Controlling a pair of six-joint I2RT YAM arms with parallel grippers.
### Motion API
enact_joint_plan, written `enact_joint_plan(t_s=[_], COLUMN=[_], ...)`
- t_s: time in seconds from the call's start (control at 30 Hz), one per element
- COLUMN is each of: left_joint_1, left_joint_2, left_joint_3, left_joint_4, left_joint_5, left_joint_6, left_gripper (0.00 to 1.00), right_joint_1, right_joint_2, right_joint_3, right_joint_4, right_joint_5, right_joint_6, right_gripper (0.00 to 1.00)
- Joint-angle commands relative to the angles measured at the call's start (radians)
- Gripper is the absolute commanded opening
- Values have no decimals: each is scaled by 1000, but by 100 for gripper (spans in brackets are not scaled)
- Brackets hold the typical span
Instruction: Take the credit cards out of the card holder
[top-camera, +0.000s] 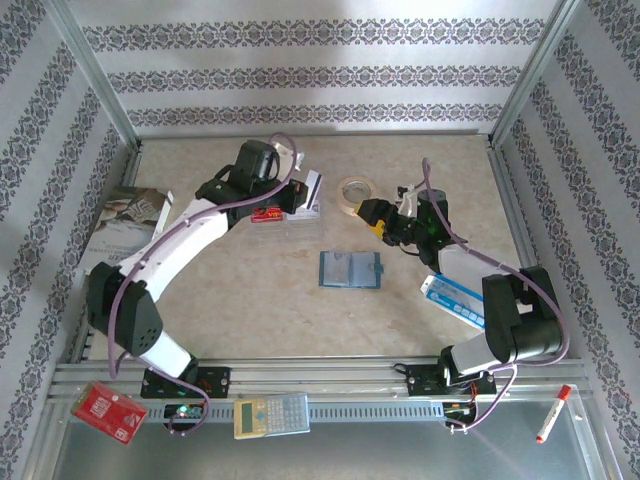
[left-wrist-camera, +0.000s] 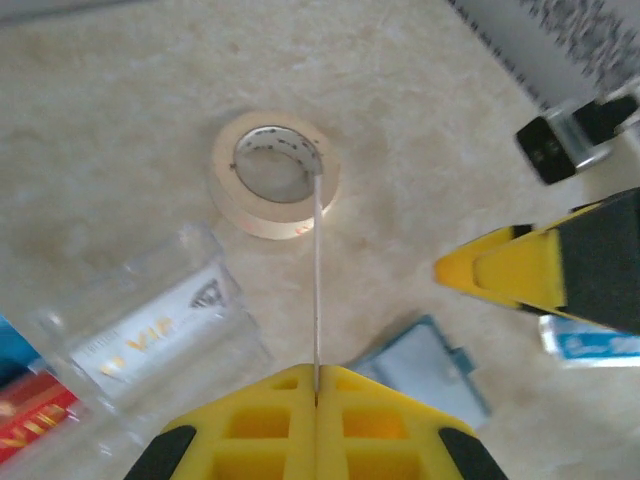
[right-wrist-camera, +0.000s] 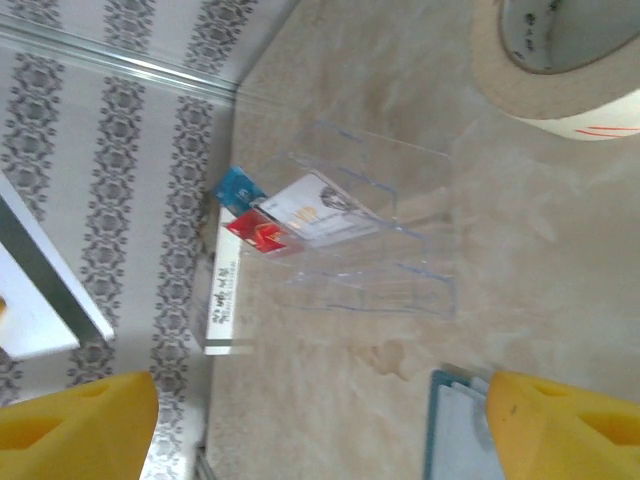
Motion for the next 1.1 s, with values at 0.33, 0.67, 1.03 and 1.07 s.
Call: enact_joint_plan(t_s=[0.33,0.67,1.03,1.07], left_joint_1=[46,75,87,86], left_joint_2=[428,657,766,778], left_joint_3=[573,901,1026,1040], left_joint_4=[-652,-944,-953,-955], left_joint_5=[-28,-45,-35,-35], left_joint_6=[827,1064,1182,1190], left_gripper=[0,0,0,0], right_joint_1=[5,7,19,26], right_joint_2=[-157,-243,-341,-347], right_joint_3=[25,12,-5,-5], right_joint_4=[-262,-390,-437,-437], right_joint_5=[75,133,181,188], right_joint_6=[-185,-177,-116,-110], right_gripper=[98,98,98,98])
